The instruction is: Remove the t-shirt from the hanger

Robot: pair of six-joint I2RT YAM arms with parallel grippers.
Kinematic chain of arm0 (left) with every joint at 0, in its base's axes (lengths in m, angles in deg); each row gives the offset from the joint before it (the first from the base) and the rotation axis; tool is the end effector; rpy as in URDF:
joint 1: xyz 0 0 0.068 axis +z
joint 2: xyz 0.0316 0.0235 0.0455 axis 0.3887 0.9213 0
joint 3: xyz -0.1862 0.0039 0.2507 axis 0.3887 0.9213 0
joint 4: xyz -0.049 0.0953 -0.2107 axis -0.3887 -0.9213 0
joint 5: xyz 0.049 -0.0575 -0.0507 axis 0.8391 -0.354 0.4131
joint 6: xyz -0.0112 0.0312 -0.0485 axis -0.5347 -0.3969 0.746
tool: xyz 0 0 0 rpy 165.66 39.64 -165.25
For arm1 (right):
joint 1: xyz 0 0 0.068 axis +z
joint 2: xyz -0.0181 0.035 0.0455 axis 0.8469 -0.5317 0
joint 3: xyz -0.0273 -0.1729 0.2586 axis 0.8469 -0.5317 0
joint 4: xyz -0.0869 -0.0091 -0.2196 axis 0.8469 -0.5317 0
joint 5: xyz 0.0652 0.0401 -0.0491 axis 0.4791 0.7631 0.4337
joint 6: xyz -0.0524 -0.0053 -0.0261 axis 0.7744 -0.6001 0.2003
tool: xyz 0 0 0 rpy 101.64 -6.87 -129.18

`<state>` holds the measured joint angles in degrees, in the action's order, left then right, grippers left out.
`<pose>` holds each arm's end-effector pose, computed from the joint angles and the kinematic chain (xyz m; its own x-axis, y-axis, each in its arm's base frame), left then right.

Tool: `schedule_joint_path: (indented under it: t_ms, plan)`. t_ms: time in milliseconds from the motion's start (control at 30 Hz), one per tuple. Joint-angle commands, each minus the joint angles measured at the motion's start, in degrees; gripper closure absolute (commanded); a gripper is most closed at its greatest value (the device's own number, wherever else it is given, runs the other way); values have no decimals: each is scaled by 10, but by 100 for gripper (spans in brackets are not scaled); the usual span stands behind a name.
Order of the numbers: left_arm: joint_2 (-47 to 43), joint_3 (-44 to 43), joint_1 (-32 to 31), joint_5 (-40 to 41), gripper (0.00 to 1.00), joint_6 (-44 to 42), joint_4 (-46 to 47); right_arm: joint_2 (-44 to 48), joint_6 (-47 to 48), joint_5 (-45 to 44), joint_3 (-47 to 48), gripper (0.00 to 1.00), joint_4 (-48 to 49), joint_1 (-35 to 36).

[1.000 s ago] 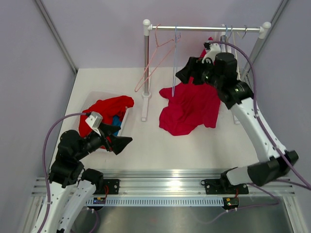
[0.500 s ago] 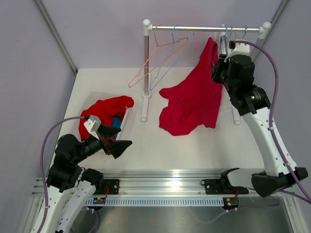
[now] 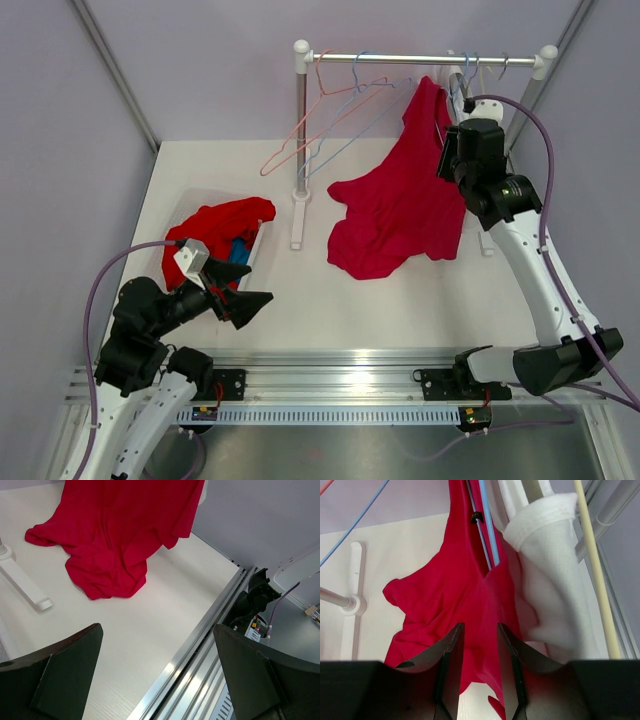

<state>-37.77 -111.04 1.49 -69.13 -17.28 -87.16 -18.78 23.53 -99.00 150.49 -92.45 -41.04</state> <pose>0.0081 -0.0289 0.3359 -0.3119 -0.1486 -0.9384 0.7644 0.5474 -0.3408 0.2474 0.0583 0.4680 -0.3901 0.0463 -0.9196 0.1217 0.9926 -0.0016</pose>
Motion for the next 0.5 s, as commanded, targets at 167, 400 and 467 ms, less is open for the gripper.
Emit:
schedule_joint_path:
  t_ms: [167,400,467]
  plan:
    - [2,4,-2,-16,1,-6,21,64,36,-47,15,53,-5,-3]
    - [2,5,-2,-13,1,-6,20,20,37,-38,-5,52,2,-12]
    - [4,5,-2,-13,1,-6,21,12,38,-26,1,55,4,-15]
